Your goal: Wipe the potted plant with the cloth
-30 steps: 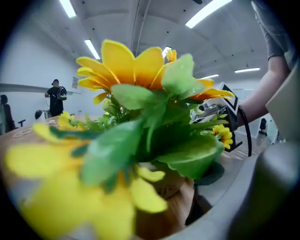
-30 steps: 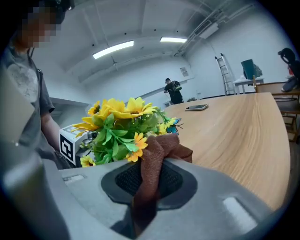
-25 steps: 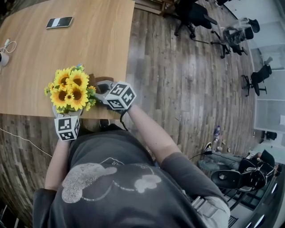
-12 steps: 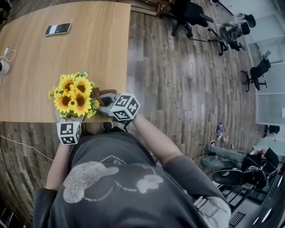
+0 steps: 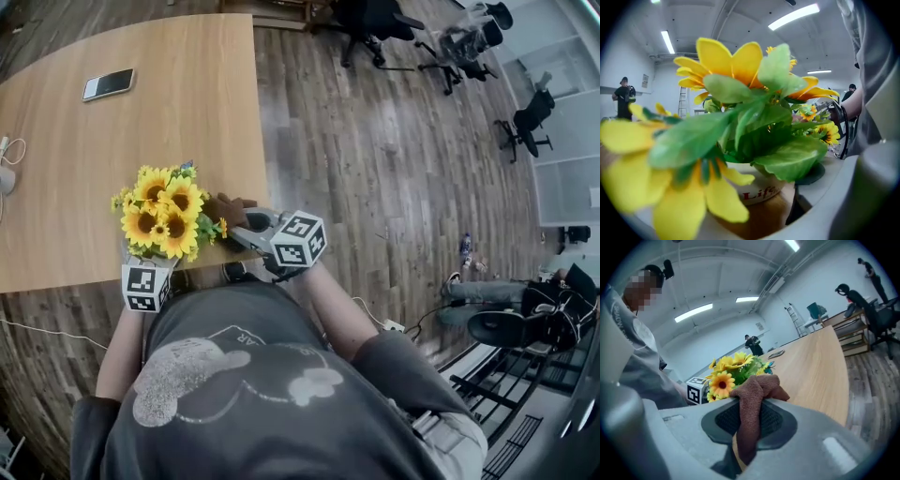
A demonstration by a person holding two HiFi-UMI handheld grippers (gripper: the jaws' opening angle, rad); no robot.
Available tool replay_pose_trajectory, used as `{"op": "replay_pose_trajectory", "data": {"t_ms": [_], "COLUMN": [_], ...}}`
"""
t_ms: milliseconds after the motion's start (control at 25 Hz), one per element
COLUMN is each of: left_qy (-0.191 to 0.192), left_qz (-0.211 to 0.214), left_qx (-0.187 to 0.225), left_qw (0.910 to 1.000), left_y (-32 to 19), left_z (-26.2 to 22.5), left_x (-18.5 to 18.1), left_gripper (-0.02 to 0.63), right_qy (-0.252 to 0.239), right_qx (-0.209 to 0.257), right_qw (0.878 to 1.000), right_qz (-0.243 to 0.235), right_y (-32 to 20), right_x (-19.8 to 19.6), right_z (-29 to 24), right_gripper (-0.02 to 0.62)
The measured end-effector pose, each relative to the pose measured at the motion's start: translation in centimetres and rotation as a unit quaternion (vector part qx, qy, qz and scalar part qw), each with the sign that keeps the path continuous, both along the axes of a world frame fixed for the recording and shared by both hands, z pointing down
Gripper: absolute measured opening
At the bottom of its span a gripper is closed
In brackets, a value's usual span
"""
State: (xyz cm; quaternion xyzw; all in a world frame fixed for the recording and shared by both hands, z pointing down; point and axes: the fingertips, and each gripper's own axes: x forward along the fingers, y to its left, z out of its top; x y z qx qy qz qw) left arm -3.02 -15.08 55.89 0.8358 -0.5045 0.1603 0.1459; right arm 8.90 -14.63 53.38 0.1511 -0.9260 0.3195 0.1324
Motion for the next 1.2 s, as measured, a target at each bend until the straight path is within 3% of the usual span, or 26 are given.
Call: {"op": "replay_pose_trajectory", "data": {"t_ms": [120,240,360,480,720,800,1040,1200], "left_qy": [0.001,0.001,0.001,0.0,0.002,0.003,0.008,0.016], "left_qz": [0.048,0.096,0.147,0.193,0.265,0.288,0.345,0.356], "left_qx": [0.003,0.004,0.004,0.011,0.016,0.016,0.013,0.008], "left_qw": [0.9989,0.9954,0.9891,0.9812,0.964,0.9574,0.9383,0.9344], "left_y": [0.3,0.9,1.1,1.4,2.6,3.1,2.6,2.4], "left_z": [-0.1,-0.1,-0.3,-0.3,-0.4,-0.4,-0.5,-0.3], "left_x": [0.1,0.0,-0.5,-0.8,-1.5,-2.0,-2.3,-2.1], "left_gripper": [0.583,0.583,0.583,0.583,0.583,0.584,0.588,0.594], "right_qy": [0.008,0.055,0.102,0.114,0.088,0.079,0.057,0.049], "right_qx": [0.013,0.024,0.027,0.012,0.001,-0.008,-0.041,-0.049], "right_qw": [0.998,0.995,0.992,0.992,0.995,0.995,0.996,0.996], "right_qz": [0.061,0.082,0.074,0.053,-0.045,-0.057,-0.062,-0.049], "right_y": [-1.3,-2.8,-5.2,-7.3,-6.2,-5.7,-5.8,-5.0], "right_x": [2.0,2.5,0.7,-2.1,-9.7,-11.5,-12.8,-11.8], "right_z": [-0.7,0.2,1.5,2.0,2.1,1.9,1.7,1.7], "right_gripper": [0.06,0.06,0.06,0.06,0.06,0.06,0.059,0.058]}}
